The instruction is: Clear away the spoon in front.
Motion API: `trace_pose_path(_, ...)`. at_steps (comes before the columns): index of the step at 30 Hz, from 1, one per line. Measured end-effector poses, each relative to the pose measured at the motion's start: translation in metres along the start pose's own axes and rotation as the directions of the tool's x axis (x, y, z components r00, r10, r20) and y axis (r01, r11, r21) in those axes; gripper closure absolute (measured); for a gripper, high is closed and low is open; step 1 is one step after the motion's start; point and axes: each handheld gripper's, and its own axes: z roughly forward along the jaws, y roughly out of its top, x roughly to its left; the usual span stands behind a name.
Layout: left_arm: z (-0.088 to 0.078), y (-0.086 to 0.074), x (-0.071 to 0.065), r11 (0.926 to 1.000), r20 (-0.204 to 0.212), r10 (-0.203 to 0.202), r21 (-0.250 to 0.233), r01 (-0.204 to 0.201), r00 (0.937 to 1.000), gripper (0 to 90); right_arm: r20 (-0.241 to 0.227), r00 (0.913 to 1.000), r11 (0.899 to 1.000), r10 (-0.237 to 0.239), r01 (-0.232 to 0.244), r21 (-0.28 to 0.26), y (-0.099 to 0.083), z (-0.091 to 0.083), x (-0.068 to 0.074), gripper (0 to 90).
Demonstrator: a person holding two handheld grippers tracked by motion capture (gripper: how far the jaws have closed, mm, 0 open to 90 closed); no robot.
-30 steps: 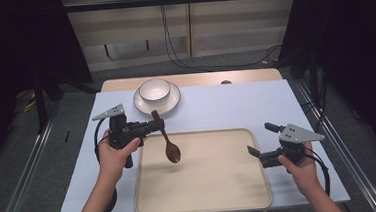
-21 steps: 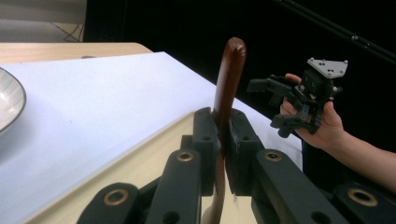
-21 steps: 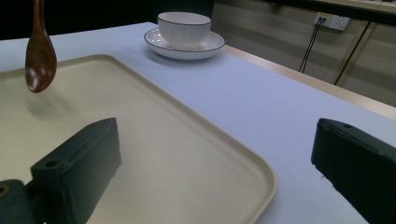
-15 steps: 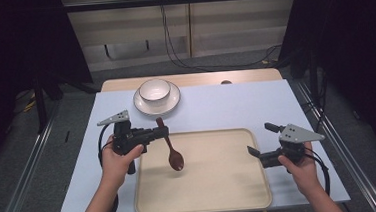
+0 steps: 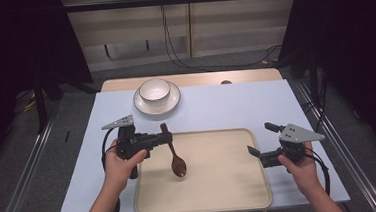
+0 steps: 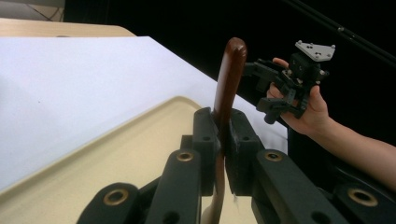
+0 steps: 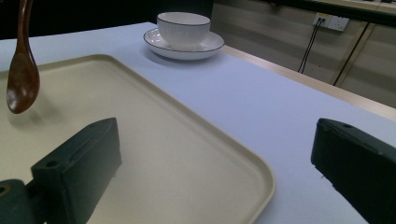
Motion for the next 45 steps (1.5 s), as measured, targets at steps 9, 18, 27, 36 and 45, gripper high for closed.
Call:
trace_pose_path(9, 0.003, -0.004, -0.001, 0.9998, 0.02, -0.007, 0.017, 0.007, 0.9998, 83.9, -0.002, 1.0, 1.0, -0.004, 0.004, 0.006, 0.0, 0.0, 0.0, 1.3)
trace_pose_path(18, 0.008, -0.009, -0.002, 0.9992, 0.017, -0.003, 0.04, 0.002, 0.9999, 83.9, -0.003, 1.0, 1.0, -0.001, 0.001, 0.01, 0.0, 0.0, 0.0, 1.3)
trace_pose_path(27, 0.012, -0.015, -0.002, 0.9985, 0.021, -0.025, 0.048, 0.024, 0.9995, 83.8, -0.003, 1.0, 1.0, -0.003, 0.003, 0.009, 0.0, 0.0, 0.0, 1.3)
trace_pose_path(36, 0.014, -0.018, -0.001, 0.9975, 0.029, -0.015, 0.07, 0.013, 0.9995, 81.0, -0.006, 1.0, 1.0, -0.006, 0.007, 0.01, 0.0, 0.001, 0.0, 1.4)
trace_pose_path(45, 0.017, -0.022, 0.002, 0.9939, 0.008, -0.004, 0.11, 0.003, 1.0, 77.1, -0.021, 0.9997, 1.0, -0.01, 0.011, 0.027, -0.001, 0.003, 0.001, 1.7)
